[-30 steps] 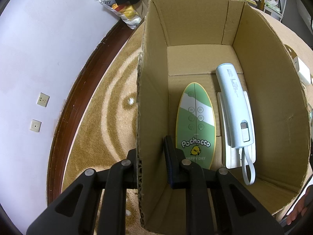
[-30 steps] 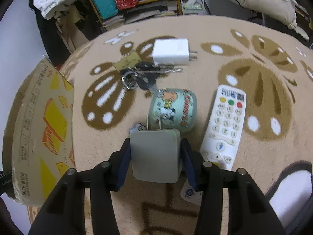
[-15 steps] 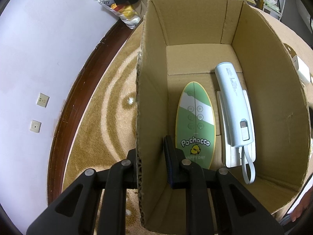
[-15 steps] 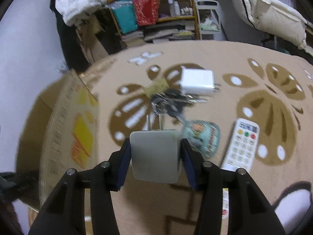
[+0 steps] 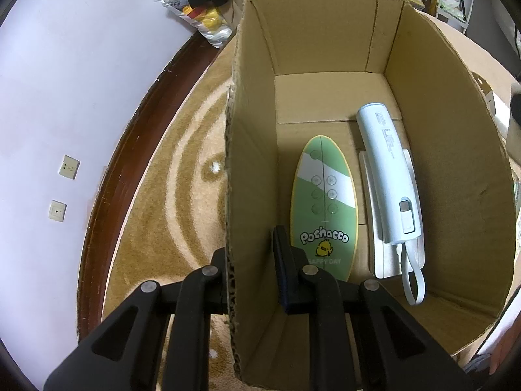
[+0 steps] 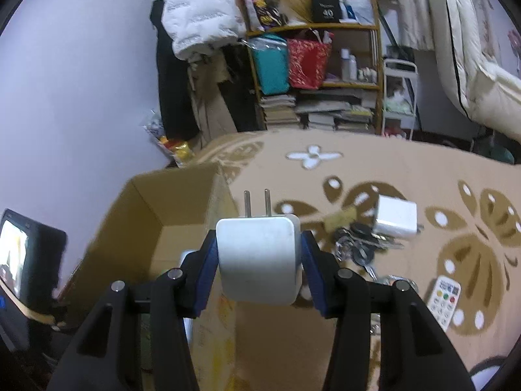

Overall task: Organize rigid objects
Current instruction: 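Carry the white charger into the box and open the right gripper, then reach the right gripper to the green cartoon Cheers case and grasp it, then carry the green case over the box and release it inside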

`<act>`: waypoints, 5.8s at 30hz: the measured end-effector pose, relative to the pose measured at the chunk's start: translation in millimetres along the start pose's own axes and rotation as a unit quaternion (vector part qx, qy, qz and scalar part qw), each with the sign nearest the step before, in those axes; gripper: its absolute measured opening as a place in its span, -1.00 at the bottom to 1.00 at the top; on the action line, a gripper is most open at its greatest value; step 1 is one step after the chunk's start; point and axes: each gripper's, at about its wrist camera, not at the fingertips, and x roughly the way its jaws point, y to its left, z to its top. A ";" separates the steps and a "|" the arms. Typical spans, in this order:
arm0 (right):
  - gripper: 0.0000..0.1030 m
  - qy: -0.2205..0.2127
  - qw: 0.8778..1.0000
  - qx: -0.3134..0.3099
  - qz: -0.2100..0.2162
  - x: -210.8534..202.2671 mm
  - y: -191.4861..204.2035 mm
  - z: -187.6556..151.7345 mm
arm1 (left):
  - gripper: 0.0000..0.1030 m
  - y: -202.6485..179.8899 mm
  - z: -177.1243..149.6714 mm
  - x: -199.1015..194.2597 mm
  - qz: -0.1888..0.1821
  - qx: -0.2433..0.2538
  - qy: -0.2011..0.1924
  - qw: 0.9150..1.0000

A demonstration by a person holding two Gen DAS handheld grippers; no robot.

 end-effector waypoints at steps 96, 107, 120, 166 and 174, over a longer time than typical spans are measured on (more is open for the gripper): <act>0.54 0.136 0.973 0.125 -0.141 63.9 -135.4 -49.1 | -0.70 7.8 -5.0 -1.4 -0.010 -0.014 -0.010 1.000; 0.21 0.142 0.970 0.128 -0.149 65.3 -133.2 -53.3 | -0.69 7.0 -4.2 -1.7 -0.008 -0.012 -0.010 1.000; 0.21 0.097 0.981 0.117 -0.117 49.1 -110.2 -33.9 | -0.69 7.0 -4.2 -1.7 -0.007 -0.011 -0.010 1.000; 0.20 -0.053 0.993 -0.033 0.102 -35.4 43.0 23.9 | -0.68 7.8 -3.5 -1.7 -0.009 -0.012 -0.007 1.000; 0.20 -0.055 0.991 -0.045 0.111 -40.3 56.0 23.1 | -0.68 8.6 -3.9 -1.3 -0.009 -0.012 -0.005 1.000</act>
